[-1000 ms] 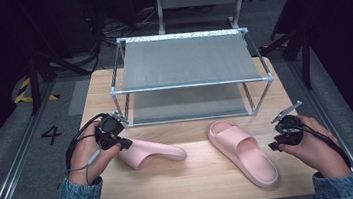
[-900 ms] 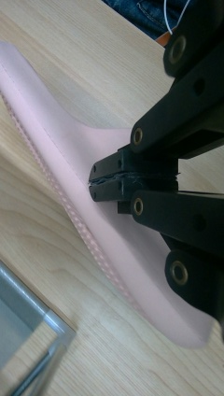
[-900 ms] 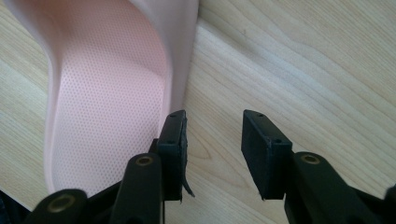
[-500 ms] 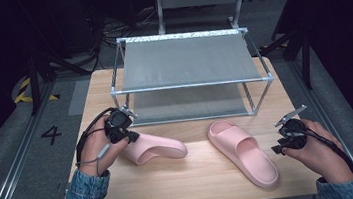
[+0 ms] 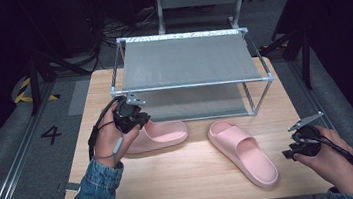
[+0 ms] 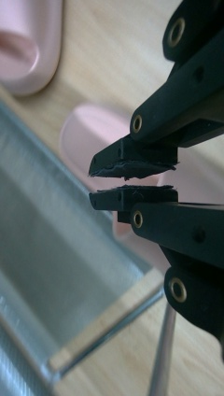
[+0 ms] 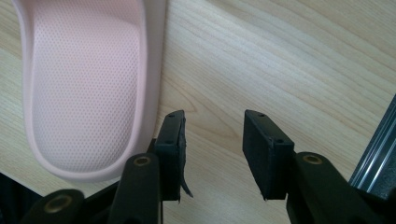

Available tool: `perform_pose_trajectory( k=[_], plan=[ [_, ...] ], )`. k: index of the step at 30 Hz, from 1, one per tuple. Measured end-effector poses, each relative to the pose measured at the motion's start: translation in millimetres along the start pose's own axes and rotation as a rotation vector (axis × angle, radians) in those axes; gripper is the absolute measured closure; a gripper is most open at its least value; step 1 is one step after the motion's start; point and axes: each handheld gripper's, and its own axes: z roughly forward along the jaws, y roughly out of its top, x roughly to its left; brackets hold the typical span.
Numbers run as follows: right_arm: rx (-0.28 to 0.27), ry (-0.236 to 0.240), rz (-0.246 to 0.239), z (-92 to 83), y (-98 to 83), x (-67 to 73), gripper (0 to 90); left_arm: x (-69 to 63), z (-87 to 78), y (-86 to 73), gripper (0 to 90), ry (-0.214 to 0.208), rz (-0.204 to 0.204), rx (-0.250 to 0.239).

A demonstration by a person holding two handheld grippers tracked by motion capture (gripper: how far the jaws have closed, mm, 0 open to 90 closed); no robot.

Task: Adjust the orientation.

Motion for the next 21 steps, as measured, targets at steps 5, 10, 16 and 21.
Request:
perform_pose_trajectory(
  k=[5,10,16,21],
  plan=[
    [-0.001,0.003,-0.014,1.9,1.0,1.9,59.4,-10.7,17.7,3.1,83.1,-0.050,0.040,0.088],
    [0.010,0.013,-0.023,4.7,3.1,2.9,58.4,-16.2,32.1,2.6,81.5,-0.083,0.065,0.165],
    [0.016,0.023,-0.046,8.9,7.0,5.8,58.0,-21.9,51.6,-0.7,81.2,-0.107,0.080,0.243],
    [0.015,0.024,-0.057,10.9,9.3,7.0,57.4,-23.3,61.2,-4.3,80.9,-0.083,0.080,0.293]
  ],
)
